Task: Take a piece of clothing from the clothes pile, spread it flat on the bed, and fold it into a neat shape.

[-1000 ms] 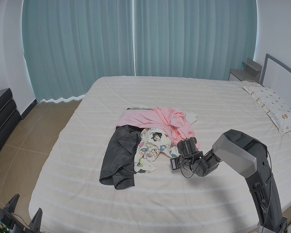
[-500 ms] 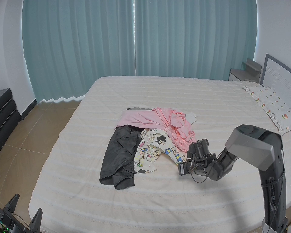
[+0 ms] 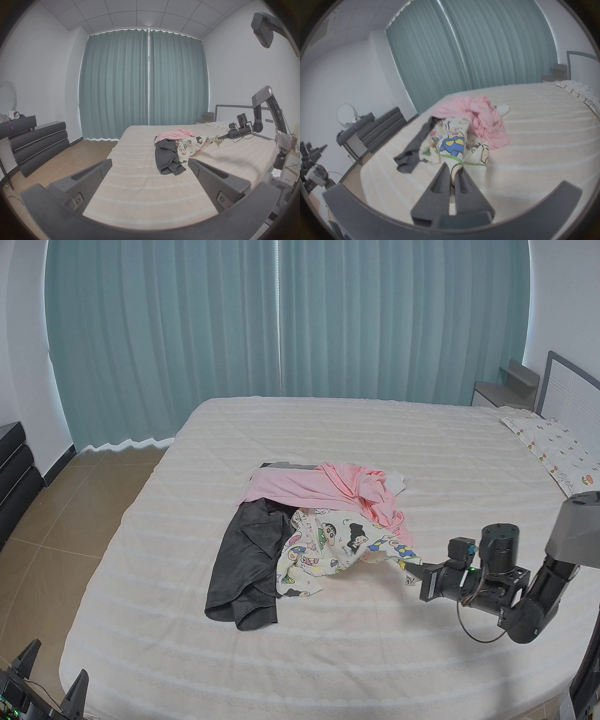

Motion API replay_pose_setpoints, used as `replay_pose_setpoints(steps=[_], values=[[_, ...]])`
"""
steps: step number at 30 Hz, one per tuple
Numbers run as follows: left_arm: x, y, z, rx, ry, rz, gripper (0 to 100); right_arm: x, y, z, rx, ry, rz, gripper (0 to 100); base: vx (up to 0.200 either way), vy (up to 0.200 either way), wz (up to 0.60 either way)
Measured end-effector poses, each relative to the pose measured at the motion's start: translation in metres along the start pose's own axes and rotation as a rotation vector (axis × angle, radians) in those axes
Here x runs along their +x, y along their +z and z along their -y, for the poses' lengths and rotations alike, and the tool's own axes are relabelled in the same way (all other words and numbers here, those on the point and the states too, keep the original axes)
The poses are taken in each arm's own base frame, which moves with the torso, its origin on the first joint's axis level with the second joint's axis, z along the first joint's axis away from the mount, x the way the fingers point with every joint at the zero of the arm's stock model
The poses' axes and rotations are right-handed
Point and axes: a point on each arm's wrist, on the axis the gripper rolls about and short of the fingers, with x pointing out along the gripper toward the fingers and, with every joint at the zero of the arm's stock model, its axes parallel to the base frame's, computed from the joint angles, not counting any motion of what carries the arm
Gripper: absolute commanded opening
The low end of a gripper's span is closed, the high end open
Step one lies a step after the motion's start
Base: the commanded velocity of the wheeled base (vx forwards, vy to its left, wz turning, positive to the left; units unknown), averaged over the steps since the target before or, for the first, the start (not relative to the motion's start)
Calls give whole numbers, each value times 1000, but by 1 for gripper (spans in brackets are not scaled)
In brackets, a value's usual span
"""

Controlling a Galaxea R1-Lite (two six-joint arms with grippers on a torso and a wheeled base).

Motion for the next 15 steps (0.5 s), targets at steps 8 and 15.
replay_pose_setpoints(steps=[8, 15], values=[[-1, 12, 0, -19, -22, 52, 100, -54, 44, -30, 0, 108, 212, 0, 0, 0, 0], [1, 73, 3, -37, -194, 114, 100, -75, 72, -58, -24, 214, 341, 0, 0, 0, 0]])
